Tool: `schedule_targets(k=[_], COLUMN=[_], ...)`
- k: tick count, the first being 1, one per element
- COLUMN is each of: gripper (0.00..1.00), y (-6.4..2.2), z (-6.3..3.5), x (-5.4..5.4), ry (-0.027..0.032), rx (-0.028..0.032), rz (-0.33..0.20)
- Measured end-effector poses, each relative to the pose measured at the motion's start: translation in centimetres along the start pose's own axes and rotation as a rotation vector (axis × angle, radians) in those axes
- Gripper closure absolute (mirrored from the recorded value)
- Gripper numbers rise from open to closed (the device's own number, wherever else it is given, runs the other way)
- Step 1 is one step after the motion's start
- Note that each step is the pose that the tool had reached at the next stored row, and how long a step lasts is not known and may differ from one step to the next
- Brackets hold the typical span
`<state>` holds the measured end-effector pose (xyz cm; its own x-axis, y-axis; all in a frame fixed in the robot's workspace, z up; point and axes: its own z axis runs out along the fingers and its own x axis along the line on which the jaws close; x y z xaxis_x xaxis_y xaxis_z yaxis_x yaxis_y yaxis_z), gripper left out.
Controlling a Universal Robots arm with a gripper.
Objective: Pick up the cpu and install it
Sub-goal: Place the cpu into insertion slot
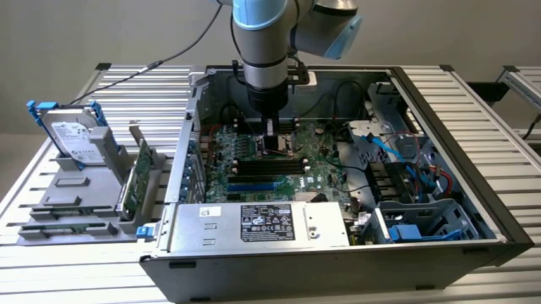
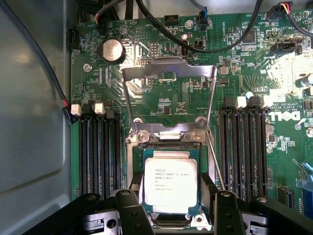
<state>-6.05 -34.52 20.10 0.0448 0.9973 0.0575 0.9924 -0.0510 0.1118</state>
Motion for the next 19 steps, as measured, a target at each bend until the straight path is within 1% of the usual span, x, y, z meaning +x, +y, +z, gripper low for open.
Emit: schedule_targets(k=[19], gripper=[0.45], y=[0.11], z=[0.04], x=[0.0], ry=[0.0006], rx=[0.0003], rz=[-0.005])
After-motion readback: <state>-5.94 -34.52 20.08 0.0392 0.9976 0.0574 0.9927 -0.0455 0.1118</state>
